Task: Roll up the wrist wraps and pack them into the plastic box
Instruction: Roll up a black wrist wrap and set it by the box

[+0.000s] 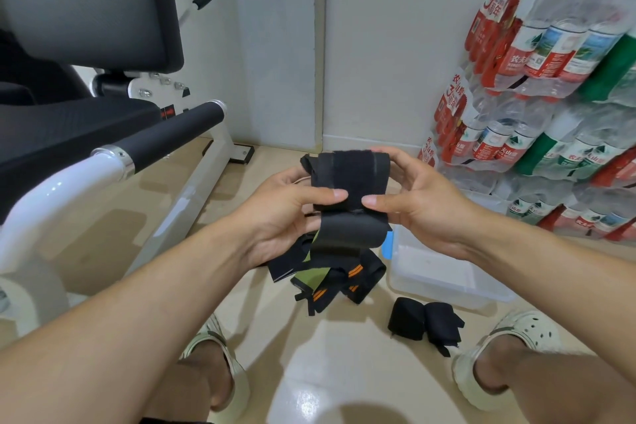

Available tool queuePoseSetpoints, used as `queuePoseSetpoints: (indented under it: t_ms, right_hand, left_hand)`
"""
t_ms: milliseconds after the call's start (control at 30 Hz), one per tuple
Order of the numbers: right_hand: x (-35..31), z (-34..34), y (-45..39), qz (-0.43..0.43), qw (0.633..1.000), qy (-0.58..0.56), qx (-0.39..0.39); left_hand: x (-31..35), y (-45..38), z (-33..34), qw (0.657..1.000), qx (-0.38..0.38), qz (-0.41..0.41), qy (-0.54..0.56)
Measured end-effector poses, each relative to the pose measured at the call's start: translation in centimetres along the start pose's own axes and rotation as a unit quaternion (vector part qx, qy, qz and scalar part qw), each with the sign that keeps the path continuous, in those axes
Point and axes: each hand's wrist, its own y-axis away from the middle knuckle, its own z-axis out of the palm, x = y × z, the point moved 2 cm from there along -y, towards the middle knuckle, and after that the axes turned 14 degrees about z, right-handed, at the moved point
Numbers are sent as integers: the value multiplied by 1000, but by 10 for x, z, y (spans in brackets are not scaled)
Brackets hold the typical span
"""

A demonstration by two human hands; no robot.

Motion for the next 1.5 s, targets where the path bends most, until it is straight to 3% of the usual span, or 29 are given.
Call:
queuePoseSetpoints:
  t_ms: [233,467,667,867,1033,1233,1367,1500]
  right_hand:
    - [-3,4,3,77,991,-71,-89]
    - [5,6,1,140,982,-95,-89]
    - [4,5,2,138,981,-102,-96]
    - [4,0,0,111,987,-108,-35]
    - [4,-2,-3,81,992,-99,-2]
    - [5,0,-4,31,999,-4,1]
    - [9,0,-4,31,999,17,-8]
    - [7,0,-5,66,997,-36,-32]
  left_hand:
    - [-2,-4,-6,994,22,79,-74]
    - [-4,-1,-4,978,16,150,-143]
    - [-5,1,1,966,-13,189,-177]
    - [-7,1,3,978,-13,140,-157]
    - [-8,1,2,997,19,31,-66]
    - [-8,4,3,998,17,-54,-34]
    - [-8,2,1,998,29,-55,-28]
    - [-6,0,1,999,30,-11,-15]
